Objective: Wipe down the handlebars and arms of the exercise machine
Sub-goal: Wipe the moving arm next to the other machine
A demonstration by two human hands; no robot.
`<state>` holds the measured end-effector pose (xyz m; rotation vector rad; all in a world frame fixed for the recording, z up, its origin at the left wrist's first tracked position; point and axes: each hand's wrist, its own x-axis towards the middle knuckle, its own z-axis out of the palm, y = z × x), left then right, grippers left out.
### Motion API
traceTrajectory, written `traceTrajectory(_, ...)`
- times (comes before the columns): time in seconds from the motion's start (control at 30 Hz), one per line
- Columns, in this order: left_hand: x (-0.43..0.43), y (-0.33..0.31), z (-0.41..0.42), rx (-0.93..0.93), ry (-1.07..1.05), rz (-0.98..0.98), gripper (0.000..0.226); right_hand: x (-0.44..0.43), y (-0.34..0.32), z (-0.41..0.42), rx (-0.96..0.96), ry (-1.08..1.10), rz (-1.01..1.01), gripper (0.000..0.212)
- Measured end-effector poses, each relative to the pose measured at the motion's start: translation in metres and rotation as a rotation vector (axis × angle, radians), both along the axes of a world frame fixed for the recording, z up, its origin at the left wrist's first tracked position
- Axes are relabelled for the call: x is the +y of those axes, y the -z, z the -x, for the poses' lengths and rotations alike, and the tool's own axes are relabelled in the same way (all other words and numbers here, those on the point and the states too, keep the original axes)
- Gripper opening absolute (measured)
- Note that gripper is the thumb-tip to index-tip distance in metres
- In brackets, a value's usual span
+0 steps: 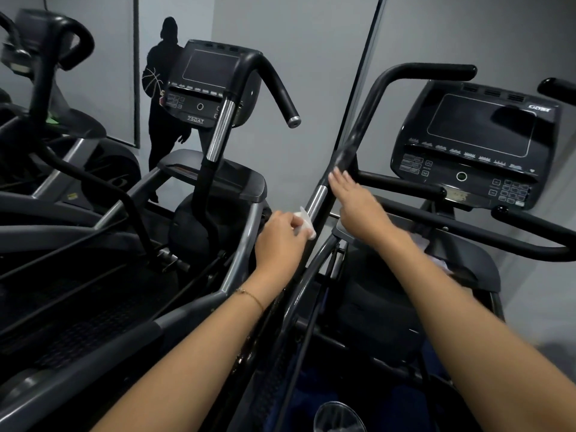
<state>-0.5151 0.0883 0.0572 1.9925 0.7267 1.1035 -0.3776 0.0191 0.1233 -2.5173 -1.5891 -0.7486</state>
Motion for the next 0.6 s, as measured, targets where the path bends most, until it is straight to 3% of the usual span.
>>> traceTrajectory(0.23, 0.005, -0.029, -0.024, 0.003, 0.002, -0.006, 0.016, 0.0, 0.004, 0.001, -0.031, 0.002, -0.002, 0.074)
traceTrajectory(0.6, 0.001, -0.012, -0.012, 0.016, -0.031, -0.032, 0.016, -0.001, 0.008, 0.005, 0.017, -0.033, -0.051, 0.077)
